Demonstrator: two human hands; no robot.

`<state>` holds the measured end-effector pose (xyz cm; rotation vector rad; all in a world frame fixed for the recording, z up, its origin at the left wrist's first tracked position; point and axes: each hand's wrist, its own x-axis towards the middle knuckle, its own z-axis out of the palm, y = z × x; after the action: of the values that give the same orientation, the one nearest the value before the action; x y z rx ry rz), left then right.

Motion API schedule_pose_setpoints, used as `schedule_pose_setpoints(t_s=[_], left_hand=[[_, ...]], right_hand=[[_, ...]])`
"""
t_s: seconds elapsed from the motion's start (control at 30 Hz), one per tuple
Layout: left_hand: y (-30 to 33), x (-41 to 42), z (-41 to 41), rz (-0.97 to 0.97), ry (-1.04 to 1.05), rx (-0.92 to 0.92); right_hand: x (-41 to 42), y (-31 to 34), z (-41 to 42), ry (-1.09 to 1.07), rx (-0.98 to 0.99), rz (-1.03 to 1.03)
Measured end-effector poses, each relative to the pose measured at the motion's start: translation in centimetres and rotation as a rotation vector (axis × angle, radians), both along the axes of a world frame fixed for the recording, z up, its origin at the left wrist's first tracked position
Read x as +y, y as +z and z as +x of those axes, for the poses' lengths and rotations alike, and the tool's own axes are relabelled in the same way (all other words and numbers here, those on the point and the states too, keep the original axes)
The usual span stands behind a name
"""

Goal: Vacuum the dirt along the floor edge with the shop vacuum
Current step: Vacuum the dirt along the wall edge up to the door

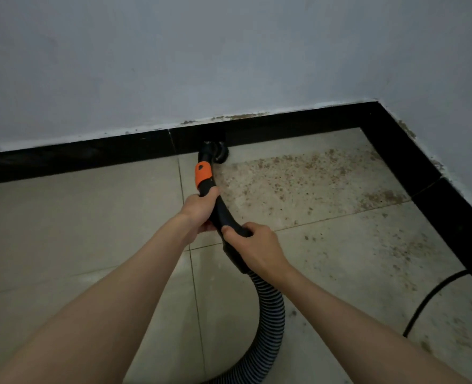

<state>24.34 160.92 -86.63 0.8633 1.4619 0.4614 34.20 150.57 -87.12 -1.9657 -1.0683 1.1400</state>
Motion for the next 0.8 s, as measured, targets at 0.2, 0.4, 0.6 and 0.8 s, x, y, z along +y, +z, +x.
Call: schedule_pose_setpoints(t_s=[0.2, 0.4, 0.6, 0.8], left_hand=[[-0.2, -2.1, -3.5, -0.009, 0.084, -0.018], [0.3, -3.9, -2.8, -0.002, 0.066, -0.040], [0.5, -4.5, -1.5, 0.043, 0.036, 0.045], [0.4, -4.4, 0.1, 0.055, 0.031, 0.047]], right_hand=[[-0.9, 0.5, -2.6, 0.110, -0.033, -0.035], [-2.3, 1.4, -2.0, 0.117, -0.014, -0.050], [-2.9, 1.7, -1.2, 0.100, 0.014, -0.055], [-3.0, 2.1, 0.4, 0.075, 0.014, -0.055]])
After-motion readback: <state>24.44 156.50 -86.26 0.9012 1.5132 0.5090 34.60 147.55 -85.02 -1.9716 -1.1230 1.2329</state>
